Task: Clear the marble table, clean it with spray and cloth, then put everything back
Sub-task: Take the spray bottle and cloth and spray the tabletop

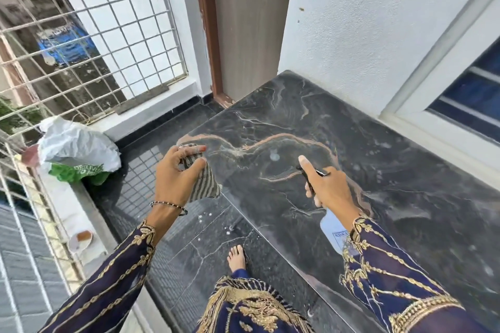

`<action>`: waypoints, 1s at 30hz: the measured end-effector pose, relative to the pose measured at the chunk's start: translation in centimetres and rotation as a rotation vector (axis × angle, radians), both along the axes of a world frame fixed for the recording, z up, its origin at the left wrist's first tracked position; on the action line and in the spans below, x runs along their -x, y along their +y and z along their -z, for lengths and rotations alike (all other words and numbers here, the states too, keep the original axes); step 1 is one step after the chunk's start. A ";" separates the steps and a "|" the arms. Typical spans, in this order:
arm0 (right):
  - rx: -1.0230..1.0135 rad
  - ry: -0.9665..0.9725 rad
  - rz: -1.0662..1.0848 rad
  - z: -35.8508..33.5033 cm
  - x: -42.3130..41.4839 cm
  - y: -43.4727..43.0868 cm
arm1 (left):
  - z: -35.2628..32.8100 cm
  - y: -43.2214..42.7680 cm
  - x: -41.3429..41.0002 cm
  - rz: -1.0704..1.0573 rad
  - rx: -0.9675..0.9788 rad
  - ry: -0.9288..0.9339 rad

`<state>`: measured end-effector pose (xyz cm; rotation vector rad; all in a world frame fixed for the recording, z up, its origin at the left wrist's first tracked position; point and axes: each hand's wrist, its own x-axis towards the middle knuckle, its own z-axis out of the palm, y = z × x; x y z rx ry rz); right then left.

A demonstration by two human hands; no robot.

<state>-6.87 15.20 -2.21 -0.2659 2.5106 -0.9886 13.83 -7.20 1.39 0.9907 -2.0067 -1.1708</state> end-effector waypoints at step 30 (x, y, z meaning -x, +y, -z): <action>-0.143 0.169 0.437 1.0 18.5 8.3 | 0.5 6.4 22.1 0.394 -0.157 0.037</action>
